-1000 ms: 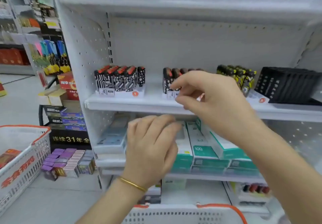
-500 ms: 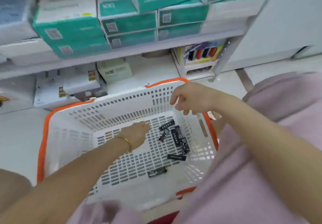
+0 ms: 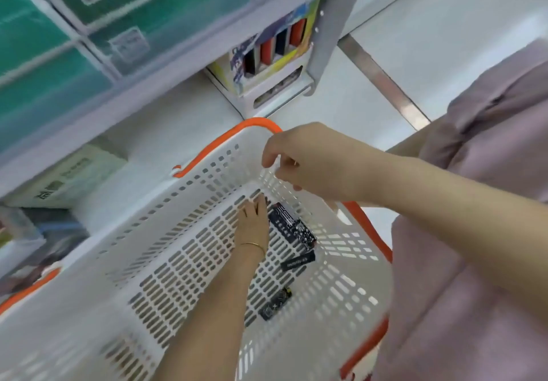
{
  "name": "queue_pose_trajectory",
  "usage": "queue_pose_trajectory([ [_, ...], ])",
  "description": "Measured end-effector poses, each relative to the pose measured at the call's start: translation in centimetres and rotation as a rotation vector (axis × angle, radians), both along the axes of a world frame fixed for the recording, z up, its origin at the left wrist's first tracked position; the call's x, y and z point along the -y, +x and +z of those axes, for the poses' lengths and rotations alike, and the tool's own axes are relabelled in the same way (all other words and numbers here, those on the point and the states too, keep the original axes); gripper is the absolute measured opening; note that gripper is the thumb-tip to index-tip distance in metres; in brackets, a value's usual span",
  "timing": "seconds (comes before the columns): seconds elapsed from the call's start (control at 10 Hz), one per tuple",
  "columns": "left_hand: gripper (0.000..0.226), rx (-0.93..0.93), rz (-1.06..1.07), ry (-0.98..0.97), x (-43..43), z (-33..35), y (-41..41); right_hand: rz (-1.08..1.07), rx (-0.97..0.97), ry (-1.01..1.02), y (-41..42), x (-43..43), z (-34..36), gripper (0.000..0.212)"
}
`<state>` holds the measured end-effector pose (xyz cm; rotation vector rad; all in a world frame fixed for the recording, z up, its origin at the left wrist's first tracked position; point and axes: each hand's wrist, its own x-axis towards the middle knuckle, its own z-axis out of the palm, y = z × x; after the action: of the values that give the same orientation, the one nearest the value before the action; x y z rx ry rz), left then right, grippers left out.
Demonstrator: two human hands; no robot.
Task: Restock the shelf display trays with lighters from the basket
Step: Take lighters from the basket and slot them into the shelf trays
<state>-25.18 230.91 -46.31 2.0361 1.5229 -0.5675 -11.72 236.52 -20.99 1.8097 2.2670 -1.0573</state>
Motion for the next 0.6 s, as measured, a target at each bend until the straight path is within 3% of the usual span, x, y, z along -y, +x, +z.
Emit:
queue_pose_trajectory([
  [0.1, 0.085, 0.032, 0.154, -0.037, 0.0, -0.8, 0.0, 0.005, 0.033, -0.011, -0.3, -0.2, -0.2, 0.025],
  [0.3, 0.061, 0.417, 0.688, -0.189, 1.0, -0.1, 2.3, -0.031, 0.032, -0.047, -0.6, -0.5, -1.2, 0.022],
  [0.6, 0.064, 0.511, 0.859, -0.337, 2.7, 0.9, 7.3, -0.041, 0.057, 0.03, 0.4, -0.6, -3.7, 0.015],
])
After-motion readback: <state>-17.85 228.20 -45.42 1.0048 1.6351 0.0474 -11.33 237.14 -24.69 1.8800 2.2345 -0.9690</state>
